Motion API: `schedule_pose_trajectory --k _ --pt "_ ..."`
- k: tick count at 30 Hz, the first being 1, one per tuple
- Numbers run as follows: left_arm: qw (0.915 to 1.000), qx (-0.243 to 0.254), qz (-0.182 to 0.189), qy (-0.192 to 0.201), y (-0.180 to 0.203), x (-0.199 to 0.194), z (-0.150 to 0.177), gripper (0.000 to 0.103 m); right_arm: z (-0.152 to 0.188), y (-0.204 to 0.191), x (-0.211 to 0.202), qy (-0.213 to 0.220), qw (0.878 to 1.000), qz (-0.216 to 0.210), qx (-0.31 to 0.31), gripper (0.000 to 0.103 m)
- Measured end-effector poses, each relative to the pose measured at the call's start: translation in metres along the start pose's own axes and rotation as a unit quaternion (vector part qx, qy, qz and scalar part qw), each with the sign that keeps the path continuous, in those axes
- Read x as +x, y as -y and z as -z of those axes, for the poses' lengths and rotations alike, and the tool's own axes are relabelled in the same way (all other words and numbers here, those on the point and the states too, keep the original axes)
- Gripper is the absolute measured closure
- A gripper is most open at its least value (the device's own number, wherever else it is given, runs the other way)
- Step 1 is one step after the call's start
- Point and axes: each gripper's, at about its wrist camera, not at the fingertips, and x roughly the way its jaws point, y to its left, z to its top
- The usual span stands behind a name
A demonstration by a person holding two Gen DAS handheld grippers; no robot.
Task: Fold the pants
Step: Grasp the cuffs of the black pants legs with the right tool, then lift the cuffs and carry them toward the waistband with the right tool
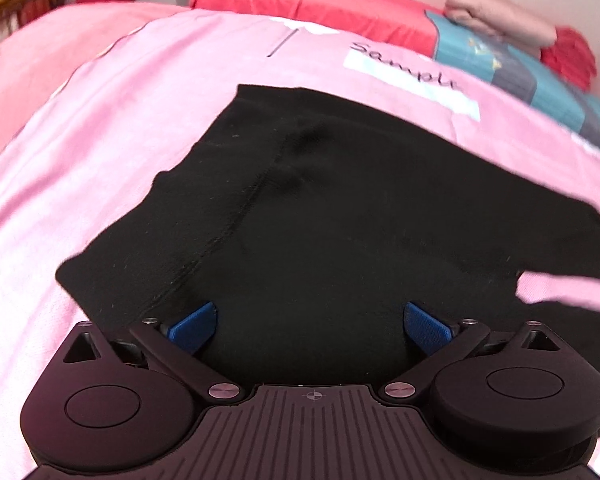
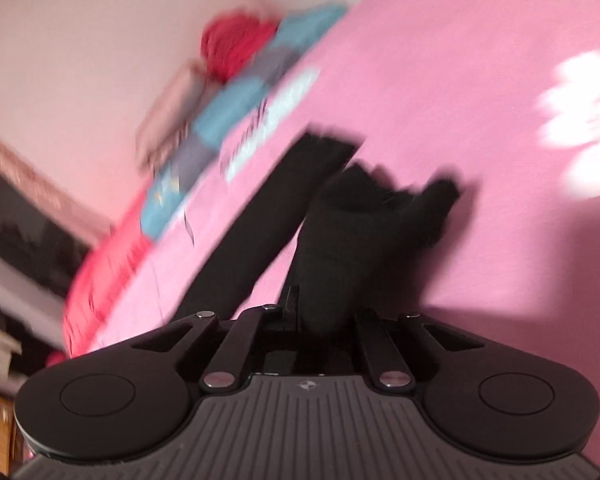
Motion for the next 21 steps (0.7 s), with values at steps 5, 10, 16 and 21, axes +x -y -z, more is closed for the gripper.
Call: schedule_pose_trajectory --k 5,10,16,21 --pt "0.9998 0.021 -0.007 0.002 0.001 0.006 -0.002 0.000 0.008 0.053 -0.031 0.028 0.999 0.011 0.032 0.096" --pt "0.9998 0.018 0.012 0.004 -0.008 0.000 0.001 0.000 0.002 0.050 -0.044 0.062 0.996 0.027 0.059 0.080" --pt "0.9978 -0.008 0.061 0.027 -0.035 -0.027 0.011 0.000 0.026 0.009 -0.087 0.162 0.966 0.172 -0.107 0.040" --pt "0.9963 -0.028 0.041 0.070 -0.048 -0.051 0.009 0.000 0.094 -0.085 -0.077 0.066 0.929 0.040 -0.361 0.036"
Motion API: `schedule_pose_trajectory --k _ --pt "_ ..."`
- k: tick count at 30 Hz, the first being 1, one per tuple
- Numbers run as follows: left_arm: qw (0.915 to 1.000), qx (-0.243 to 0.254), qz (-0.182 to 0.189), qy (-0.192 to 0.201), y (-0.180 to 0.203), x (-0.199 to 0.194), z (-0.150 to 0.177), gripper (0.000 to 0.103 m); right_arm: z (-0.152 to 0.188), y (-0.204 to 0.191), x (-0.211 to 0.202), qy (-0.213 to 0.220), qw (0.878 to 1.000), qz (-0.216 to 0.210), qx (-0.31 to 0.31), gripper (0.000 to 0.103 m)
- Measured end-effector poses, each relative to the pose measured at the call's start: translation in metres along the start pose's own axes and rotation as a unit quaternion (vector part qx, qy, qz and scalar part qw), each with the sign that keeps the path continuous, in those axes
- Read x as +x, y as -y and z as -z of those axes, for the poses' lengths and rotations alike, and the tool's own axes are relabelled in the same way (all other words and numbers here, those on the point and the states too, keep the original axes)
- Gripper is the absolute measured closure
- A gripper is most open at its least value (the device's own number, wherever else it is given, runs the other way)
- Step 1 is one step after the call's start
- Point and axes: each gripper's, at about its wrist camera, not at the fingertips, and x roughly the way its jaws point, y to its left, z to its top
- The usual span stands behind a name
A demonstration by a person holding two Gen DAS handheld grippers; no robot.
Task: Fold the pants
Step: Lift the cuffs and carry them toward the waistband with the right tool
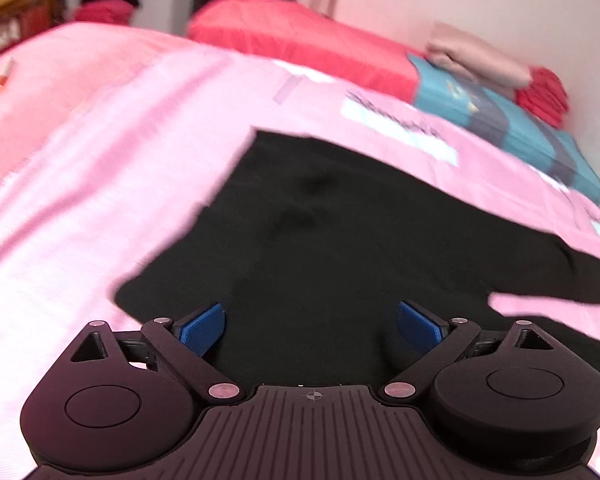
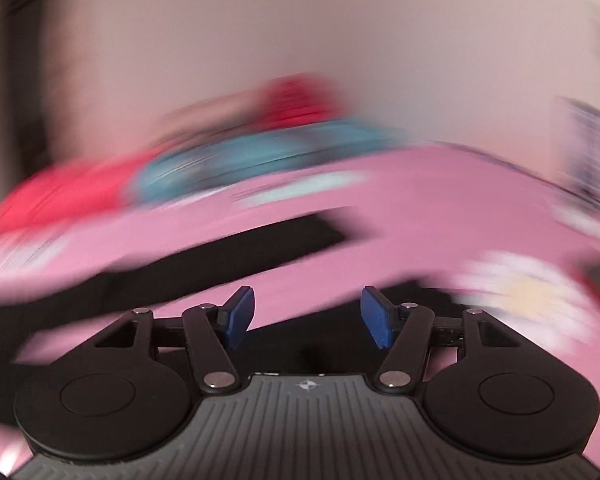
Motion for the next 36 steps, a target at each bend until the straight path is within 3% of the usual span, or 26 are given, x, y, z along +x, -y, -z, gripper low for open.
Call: schedule_pose_trajectory --k 2,4,6,8,10,11,12,13,15,16,18,19,21,23,25,28,34,36 --pt "0.9996 -0.006 -0.027 0.007 -0.007 -0.002 0.003 0.000 0.006 -0.065 0.008 -0.042 0.986 -0.128 -0.101 0.035" --pt "0.9990 -0.021 -0.040 -0.006 -0.019 0.001 0.008 0.000 0.019 -0.134 0.007 -0.056 0.953 -0.221 -0.201 0.035" --pt "0.9980 -0.042 -0.040 -0.022 -0.034 0.004 0.017 0.000 0.035 -0.194 0.003 -0.072 0.911 -0.295 -0.278 0.037" --pt "0.9974 -0.053 -0.038 -0.030 -0.046 0.006 0.024 0.000 0.054 -0.245 0.000 -0.082 0.869 -0.340 -0.349 0.038" --pt "0.9984 -0.048 -0.025 -0.016 -0.048 -0.001 0.029 0.000 0.070 -0.281 0.003 -0.060 0.848 -0.339 -0.402 0.040" --pt "0.9987 -0.043 -0.025 -0.015 -0.047 -0.003 0.031 0.000 0.070 -0.291 0.006 -0.043 0.849 -0.342 -0.401 0.040" --pt "0.9989 -0.039 -0.024 -0.013 -0.048 -0.004 0.032 0.000 0.066 -0.299 0.014 -0.053 0.851 -0.342 -0.394 0.048" --pt "0.9990 -0.037 -0.023 -0.012 -0.049 -0.004 0.032 0.000 0.059 -0.306 0.027 -0.073 0.861 -0.338 -0.371 0.078" --pt "0.9990 -0.037 -0.020 -0.011 -0.051 -0.003 0.031 0.000 0.047 -0.307 0.044 -0.116 0.879 -0.339 -0.316 0.091" --pt "0.9991 -0.037 -0.020 -0.010 -0.052 -0.003 0.030 0.000 0.045 -0.308 0.034 -0.126 0.876 -0.345 -0.314 0.095" --pt "0.9991 -0.036 -0.021 -0.008 -0.055 0.002 0.026 0.000 0.058 -0.298 -0.003 -0.129 0.845 -0.390 -0.343 0.095" --pt "0.9991 -0.035 -0.022 -0.007 -0.056 0.004 0.025 0.000 0.066 -0.298 -0.015 -0.116 0.834 -0.389 -0.374 0.095" --pt "0.9990 -0.039 -0.022 -0.008 -0.058 0.004 0.022 0.000 0.074 -0.298 -0.017 -0.097 0.830 -0.369 -0.406 0.095" --pt "0.9987 -0.047 -0.017 -0.007 -0.063 0.000 0.022 0.000 0.064 -0.301 -0.015 -0.110 0.837 -0.368 -0.389 0.090" --pt "0.9981 -0.059 -0.019 -0.001 -0.070 -0.007 0.023 0.000 0.050 -0.306 -0.021 -0.092 0.842 -0.382 -0.369 0.077" --pt "0.9960 -0.084 -0.028 0.013 -0.085 -0.022 0.023 0.000 0.045 -0.331 -0.024 -0.050 0.836 -0.383 -0.390 0.055" --pt "0.9932 -0.096 -0.059 0.029 -0.107 -0.046 0.029 0.000 0.067 -0.401 0.000 -0.075 0.800 -0.406 -0.435 0.054" --pt "0.9918 -0.102 -0.071 0.031 -0.117 -0.051 0.032 0.000 0.071 -0.418 0.013 -0.063 0.800 -0.404 -0.439 0.055"
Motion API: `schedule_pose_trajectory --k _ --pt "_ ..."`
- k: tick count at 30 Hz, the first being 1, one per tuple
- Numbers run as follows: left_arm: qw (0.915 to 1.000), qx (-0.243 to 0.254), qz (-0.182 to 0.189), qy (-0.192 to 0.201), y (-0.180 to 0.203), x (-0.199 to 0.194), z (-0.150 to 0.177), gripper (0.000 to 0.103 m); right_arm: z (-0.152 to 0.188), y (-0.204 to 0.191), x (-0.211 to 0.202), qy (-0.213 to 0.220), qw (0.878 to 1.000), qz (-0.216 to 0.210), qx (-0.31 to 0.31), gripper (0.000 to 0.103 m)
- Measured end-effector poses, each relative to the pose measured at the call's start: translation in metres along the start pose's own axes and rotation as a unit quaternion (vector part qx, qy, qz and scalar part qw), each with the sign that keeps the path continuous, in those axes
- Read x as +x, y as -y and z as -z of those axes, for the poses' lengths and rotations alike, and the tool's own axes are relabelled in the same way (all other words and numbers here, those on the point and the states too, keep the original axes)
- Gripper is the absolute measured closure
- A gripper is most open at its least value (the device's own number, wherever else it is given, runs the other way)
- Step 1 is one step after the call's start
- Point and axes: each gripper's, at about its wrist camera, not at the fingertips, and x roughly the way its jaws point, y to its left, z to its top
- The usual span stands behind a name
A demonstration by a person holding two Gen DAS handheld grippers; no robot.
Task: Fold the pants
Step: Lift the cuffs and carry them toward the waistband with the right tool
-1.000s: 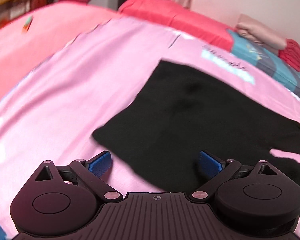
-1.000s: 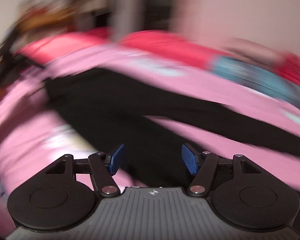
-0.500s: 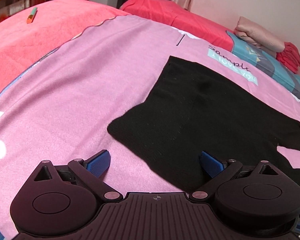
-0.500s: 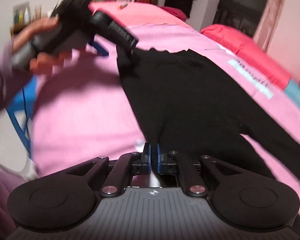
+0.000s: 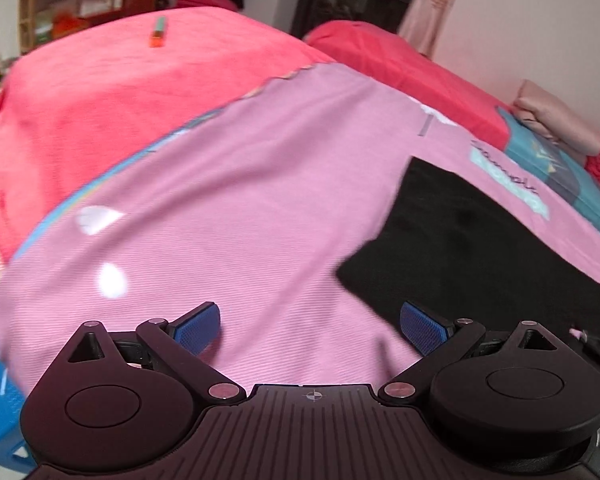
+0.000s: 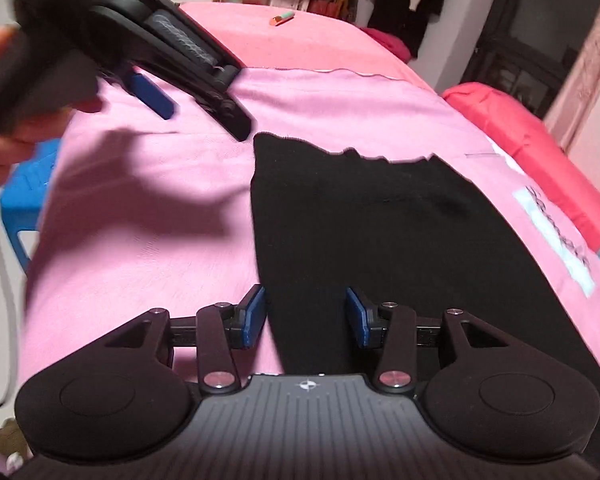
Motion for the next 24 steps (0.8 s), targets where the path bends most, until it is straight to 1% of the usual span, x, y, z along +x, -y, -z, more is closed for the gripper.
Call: schedule_pose_trajectory --k 1,2,3,4,5,7,8,9,10,11,12,13,14,15,16,17,18,20,21,23,24 --pt "1.0000 -0.003 -0.004 0.002 -0.005 -0.002 0.001 0.000 -0.007 0.002 0.006 0.005 1.000 0.004 0.008 0.074" --pt "0.9999 -0.007 -0.008 0.003 -0.009 -0.003 0.000 0.000 -0.015 0.006 0.015 -0.001 1.000 0.004 0.028 0.090" --pt "0.9999 -0.010 -0.012 0.005 -0.013 -0.003 -0.001 0.000 -0.023 0.010 0.026 -0.009 0.998 -0.002 0.057 0.091" --pt "0.9998 -0.013 -0.015 0.008 -0.015 -0.004 -0.002 0.000 -0.028 0.007 0.032 -0.010 0.997 -0.013 0.073 0.091" --pt "0.9997 -0.015 -0.017 0.012 -0.016 -0.004 -0.003 0.000 -0.030 -0.005 0.033 -0.001 0.999 -0.006 0.052 0.091" --pt "0.9996 -0.018 -0.014 0.016 -0.016 -0.002 -0.007 0.000 -0.025 -0.038 0.026 0.024 0.999 0.008 -0.028 0.089" --pt "0.9997 -0.017 -0.010 0.015 -0.014 -0.001 -0.008 0.000 -0.022 -0.048 0.023 0.030 0.998 0.003 -0.059 0.089" --pt "0.9998 -0.014 -0.005 0.015 -0.012 0.000 -0.009 0.000 -0.020 -0.052 0.016 0.032 0.996 0.011 -0.082 0.082" --pt "0.9998 -0.009 0.000 0.015 -0.008 0.001 -0.010 0.000 -0.019 -0.048 0.011 0.034 0.995 0.005 -0.096 0.070" --pt "0.9999 -0.003 0.003 0.016 -0.005 0.001 -0.011 0.000 -0.020 -0.037 0.002 0.035 0.995 -0.013 -0.087 0.067" --pt "0.9998 0.006 0.005 0.017 0.000 0.001 -0.011 0.000 -0.021 -0.021 -0.008 0.039 0.996 -0.041 -0.063 0.066" --pt "0.9997 0.013 0.007 0.018 0.004 0.001 -0.012 0.000 -0.025 -0.003 -0.020 0.044 0.997 -0.060 -0.034 0.066" --pt "0.9996 0.018 0.011 0.020 0.009 0.001 -0.013 0.000 -0.028 0.013 -0.030 0.048 0.997 -0.056 -0.015 0.066" --pt "0.9993 0.023 0.019 0.022 0.014 0.000 -0.014 0.000 -0.033 0.026 -0.038 0.050 0.998 -0.040 -0.002 0.066" --pt "0.9988 0.028 0.030 0.025 0.020 -0.001 -0.015 0.000 -0.039 0.041 -0.040 0.050 0.998 -0.023 0.010 0.066" --pt "0.9982 0.034 0.041 0.027 0.027 -0.002 -0.016 0.000 -0.045 0.055 -0.038 0.043 0.999 -0.016 0.024 0.066" --pt "0.9973 0.043 0.051 0.029 0.036 -0.002 -0.017 0.000 -0.050 0.069 -0.030 0.034 0.999 -0.015 0.039 0.067" --pt "0.9951 0.067 0.066 0.030 0.055 0.000 -0.017 0.000 -0.059 0.091 -0.009 0.007 0.997 -0.030 0.068 0.068" --pt "0.9939 0.079 0.072 0.027 0.063 0.002 -0.016 0.000 -0.060 0.097 0.005 -0.008 0.996 -0.042 0.076 0.073" --pt "0.9903 0.105 0.090 0.016 0.081 0.012 -0.010 0.000 -0.064 0.100 0.032 -0.033 0.994 -0.060 0.082 0.074" --pt "0.9888 0.121 0.087 0.006 0.087 0.021 -0.006 0.000 -0.065 0.097 0.046 -0.048 0.993 -0.071 0.076 0.074"
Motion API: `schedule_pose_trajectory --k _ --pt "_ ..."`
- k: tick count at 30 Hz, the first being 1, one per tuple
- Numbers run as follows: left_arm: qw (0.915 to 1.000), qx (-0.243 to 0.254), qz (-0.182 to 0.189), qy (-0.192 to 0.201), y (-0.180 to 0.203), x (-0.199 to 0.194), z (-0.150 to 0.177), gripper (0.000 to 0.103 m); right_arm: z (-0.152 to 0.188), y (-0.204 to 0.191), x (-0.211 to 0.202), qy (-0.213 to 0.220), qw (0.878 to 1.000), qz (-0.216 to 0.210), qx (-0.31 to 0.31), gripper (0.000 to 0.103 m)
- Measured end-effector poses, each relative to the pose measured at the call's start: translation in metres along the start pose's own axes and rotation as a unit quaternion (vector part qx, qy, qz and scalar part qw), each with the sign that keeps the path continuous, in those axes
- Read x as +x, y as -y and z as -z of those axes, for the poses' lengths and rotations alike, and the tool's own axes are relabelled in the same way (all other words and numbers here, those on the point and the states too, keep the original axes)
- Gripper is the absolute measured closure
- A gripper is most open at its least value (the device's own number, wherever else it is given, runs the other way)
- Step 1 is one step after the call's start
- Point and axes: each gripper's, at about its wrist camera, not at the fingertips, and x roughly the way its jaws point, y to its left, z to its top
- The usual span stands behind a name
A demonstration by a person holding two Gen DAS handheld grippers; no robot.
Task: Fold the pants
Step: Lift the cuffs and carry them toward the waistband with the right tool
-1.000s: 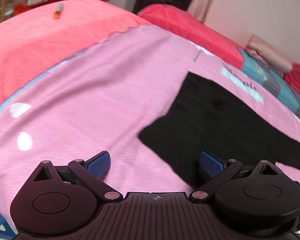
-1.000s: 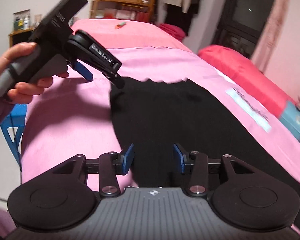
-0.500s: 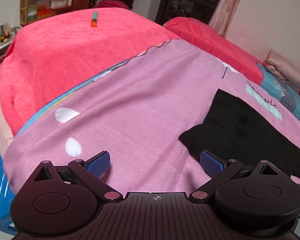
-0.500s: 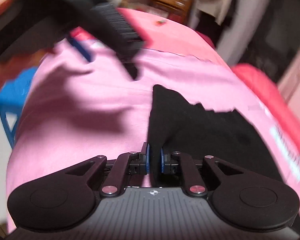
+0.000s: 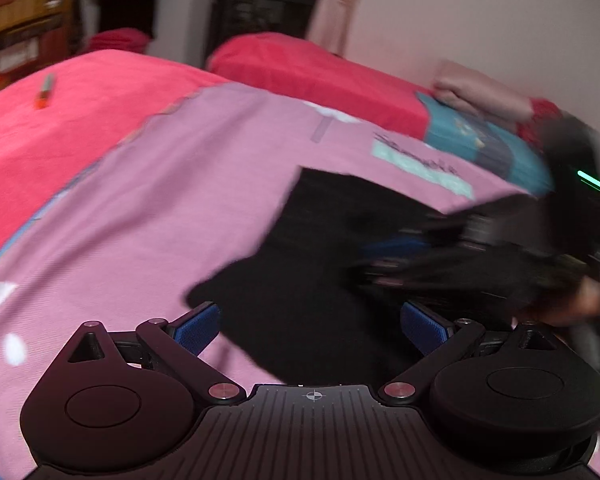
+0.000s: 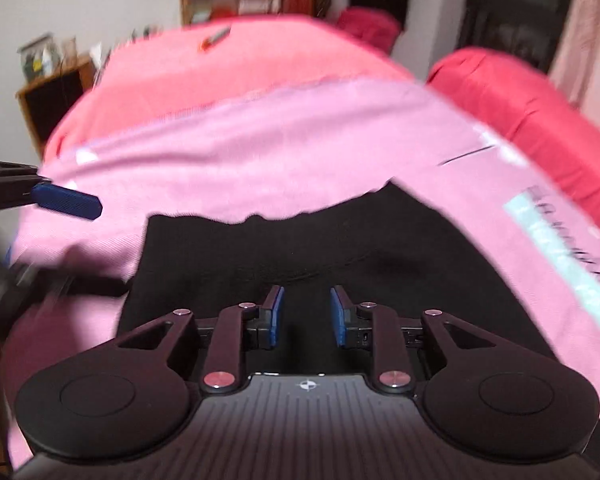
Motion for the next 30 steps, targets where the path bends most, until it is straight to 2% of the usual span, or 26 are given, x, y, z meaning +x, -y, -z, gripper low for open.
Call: schedule_pose_trajectory --k 2,3,4,7,9,12,14,16,18,20,21,24,27,30 --pt "0.9985 0.027 -0.036 -0.032 0.009 0.023 0.006 0.000 -0.009 0.000 0.048 -0.029 0.999 -0.011 0.006 0.086" --pt "0.9976 0.025 -0.037 -0.052 0.009 0.034 0.011 0.000 -0.012 0.002 0.064 -0.020 1.000 -0.006 0.005 0.086" --pt "0.9970 0.017 -0.032 -0.068 0.006 0.042 0.016 0.000 -0.016 0.003 0.069 0.009 1.000 -0.007 0.002 0.085" --pt "0.9979 0.034 -0.030 -0.047 0.004 0.038 0.027 0.000 -0.021 0.019 0.067 0.005 0.997 -0.045 0.060 0.085" --pt "0.9981 0.039 -0.024 -0.041 0.003 0.038 0.029 0.000 -0.018 0.035 0.047 0.017 0.995 -0.063 0.069 0.085" --pt "0.9982 0.039 -0.024 -0.039 0.002 0.041 0.030 0.000 -0.020 0.055 0.029 0.041 0.997 -0.007 0.064 0.074" --pt "0.9983 0.035 -0.027 -0.037 0.002 0.041 0.031 0.000 -0.023 0.066 0.045 0.016 0.997 0.034 0.071 0.072" --pt "0.9984 0.036 -0.029 -0.033 0.003 0.040 0.030 0.000 -0.025 0.074 0.075 -0.007 0.996 0.050 0.074 0.074" --pt "0.9984 0.036 -0.031 -0.031 0.004 0.040 0.031 0.000 -0.027 0.077 0.091 0.019 0.995 0.057 0.080 0.074" --pt "0.9982 0.040 -0.033 -0.032 0.004 0.040 0.031 0.000 -0.034 0.082 0.095 0.047 0.991 0.069 0.107 0.067" --pt "0.9982 0.040 -0.032 -0.032 0.004 0.040 0.031 0.000 -0.036 0.085 0.098 0.046 0.988 0.084 0.122 0.065" --pt "0.9983 0.041 -0.028 -0.031 0.004 0.037 0.033 0.000 -0.031 0.094 0.087 0.039 0.985 0.070 0.149 0.065" --pt "0.9984 0.042 -0.026 -0.030 0.003 0.038 0.033 0.000 -0.022 0.085 0.069 0.040 0.988 0.045 0.139 0.064" --pt "0.9977 0.043 -0.031 -0.042 0.004 0.040 0.029 0.000 -0.024 0.077 0.092 0.021 0.989 0.051 0.138 0.060"
